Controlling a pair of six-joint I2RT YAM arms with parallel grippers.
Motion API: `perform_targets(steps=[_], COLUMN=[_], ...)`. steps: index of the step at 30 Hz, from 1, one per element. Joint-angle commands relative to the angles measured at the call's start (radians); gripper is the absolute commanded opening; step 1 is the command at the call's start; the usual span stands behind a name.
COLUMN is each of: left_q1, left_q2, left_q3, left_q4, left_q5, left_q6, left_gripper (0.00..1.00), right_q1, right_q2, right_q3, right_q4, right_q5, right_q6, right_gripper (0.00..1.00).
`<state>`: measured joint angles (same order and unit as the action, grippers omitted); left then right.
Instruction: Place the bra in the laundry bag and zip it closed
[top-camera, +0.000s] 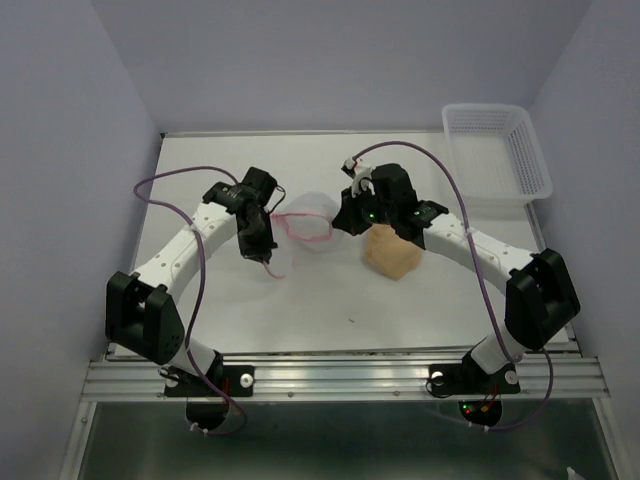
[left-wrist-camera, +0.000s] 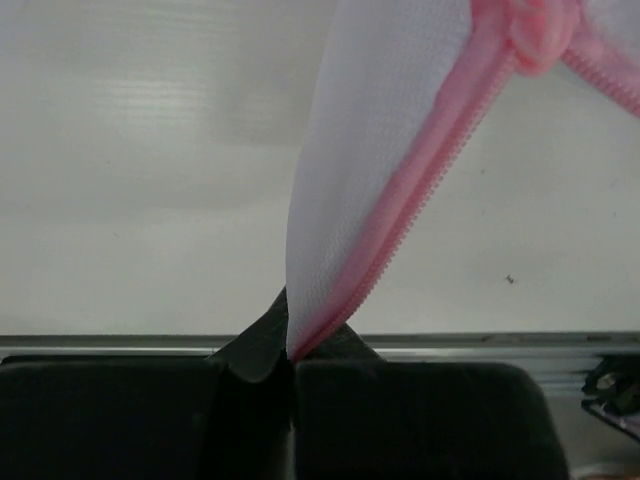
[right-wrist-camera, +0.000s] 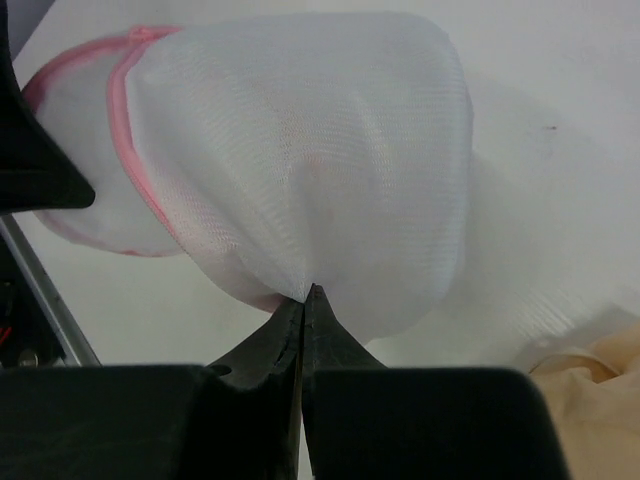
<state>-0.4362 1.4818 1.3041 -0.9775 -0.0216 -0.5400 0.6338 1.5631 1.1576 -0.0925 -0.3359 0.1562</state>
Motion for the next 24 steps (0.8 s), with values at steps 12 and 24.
perform_targets(steps=[12, 24], left_q1=[-0.145, -0.125], left_q2=[-0.049, 0.037], left_q3=[-0.037, 0.053], left_q4=[-0.066, -0.064], left_q5=[0.460, 0.463], left_q6=[0.166, 0.104], left_gripper=[0.00, 0.00], right_q1=[-0.129, -0.129], right_q2=[0.279, 0.213], right_q3=[0.443, 0.450], right_q4=[-0.453, -0.449], right_q5=[-0.132, 0.107], right_q6=[-0.290, -0.245], right_gripper=[0.09, 0.61])
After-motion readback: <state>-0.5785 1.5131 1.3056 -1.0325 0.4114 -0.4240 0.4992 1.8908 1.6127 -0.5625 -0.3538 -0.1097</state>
